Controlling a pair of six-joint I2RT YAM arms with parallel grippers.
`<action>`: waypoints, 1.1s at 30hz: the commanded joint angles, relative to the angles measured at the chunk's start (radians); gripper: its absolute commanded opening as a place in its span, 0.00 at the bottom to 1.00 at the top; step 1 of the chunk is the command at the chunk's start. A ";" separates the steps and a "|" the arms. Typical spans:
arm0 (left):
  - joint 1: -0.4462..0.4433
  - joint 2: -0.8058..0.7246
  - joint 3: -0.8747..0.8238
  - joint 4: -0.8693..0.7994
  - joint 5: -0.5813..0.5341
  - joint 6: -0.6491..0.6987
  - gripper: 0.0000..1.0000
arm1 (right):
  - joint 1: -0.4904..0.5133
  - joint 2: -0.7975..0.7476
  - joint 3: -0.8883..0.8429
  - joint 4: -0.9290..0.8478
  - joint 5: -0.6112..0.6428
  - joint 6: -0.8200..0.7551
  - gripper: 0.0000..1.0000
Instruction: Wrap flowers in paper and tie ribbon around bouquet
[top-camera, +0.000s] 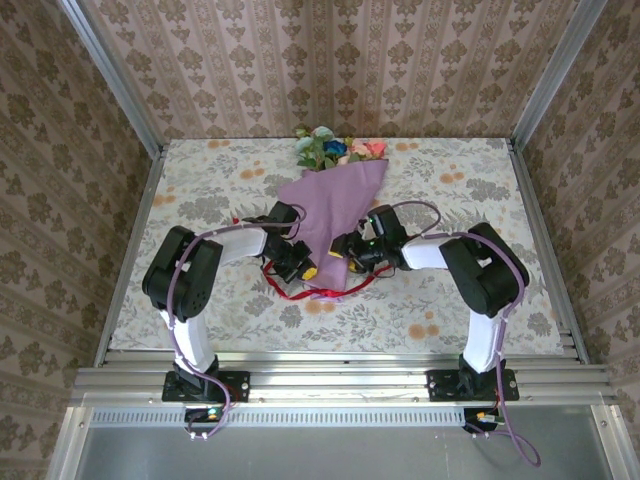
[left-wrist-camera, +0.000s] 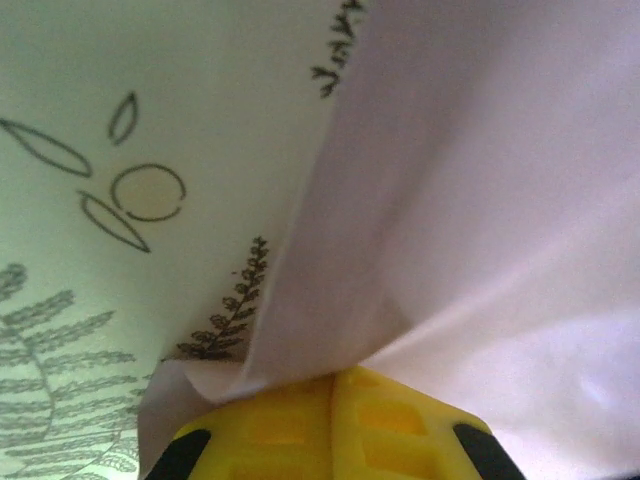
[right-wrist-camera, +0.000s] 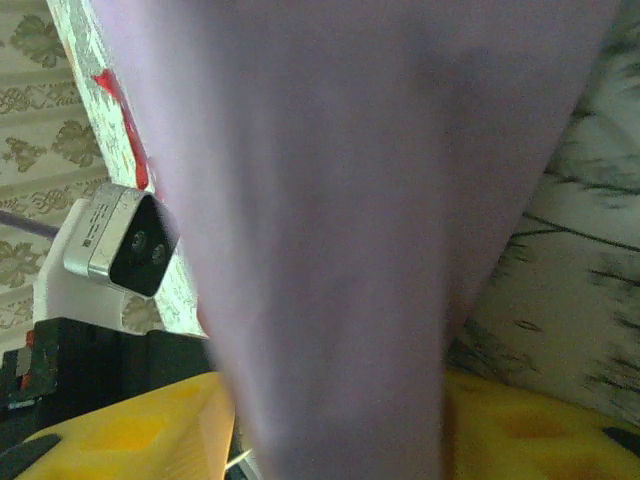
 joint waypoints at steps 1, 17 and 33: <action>-0.011 0.046 -0.048 -0.011 -0.059 0.019 0.03 | 0.057 0.084 0.033 0.027 -0.046 0.013 0.50; -0.003 -0.285 -0.096 -0.197 -0.102 -0.125 0.42 | -0.035 -0.022 0.171 -0.342 0.108 -0.188 0.00; -0.160 -0.229 -0.357 0.285 -0.122 -0.855 0.50 | -0.134 -0.048 0.260 -0.469 -0.016 -0.241 0.00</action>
